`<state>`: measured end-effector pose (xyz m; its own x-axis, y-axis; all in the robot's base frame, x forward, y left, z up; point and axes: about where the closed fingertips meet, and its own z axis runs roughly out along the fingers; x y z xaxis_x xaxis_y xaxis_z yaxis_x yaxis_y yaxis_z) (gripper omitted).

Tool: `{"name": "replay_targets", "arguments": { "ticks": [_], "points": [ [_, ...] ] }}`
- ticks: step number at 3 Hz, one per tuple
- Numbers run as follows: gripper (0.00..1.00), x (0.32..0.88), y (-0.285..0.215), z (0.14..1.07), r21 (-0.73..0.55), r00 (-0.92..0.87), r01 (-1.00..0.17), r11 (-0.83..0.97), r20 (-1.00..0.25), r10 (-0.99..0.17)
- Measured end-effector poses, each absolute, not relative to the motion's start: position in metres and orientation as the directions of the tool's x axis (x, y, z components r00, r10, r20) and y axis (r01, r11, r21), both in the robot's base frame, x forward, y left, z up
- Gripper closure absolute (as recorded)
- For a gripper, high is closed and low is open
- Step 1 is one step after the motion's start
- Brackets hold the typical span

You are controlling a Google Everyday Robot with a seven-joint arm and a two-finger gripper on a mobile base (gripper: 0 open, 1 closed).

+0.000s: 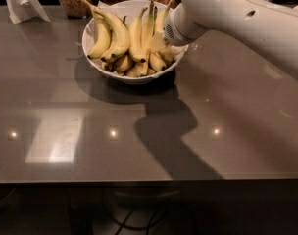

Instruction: Pick banana from white bowl

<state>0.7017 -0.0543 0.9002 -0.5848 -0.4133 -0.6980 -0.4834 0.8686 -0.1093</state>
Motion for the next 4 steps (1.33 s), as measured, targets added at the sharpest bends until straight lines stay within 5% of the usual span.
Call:
{"name": "replay_targets", "arguments": {
  "ticks": [1,4],
  "points": [
    [1.0,0.701,-0.054,0.903,-0.11,-0.584,-0.484,0.868,-0.698,-0.414],
    [1.0,0.686,-0.042,0.98,-0.23,-0.43,-0.515,0.826,-0.763,-0.482]
  ]
}}
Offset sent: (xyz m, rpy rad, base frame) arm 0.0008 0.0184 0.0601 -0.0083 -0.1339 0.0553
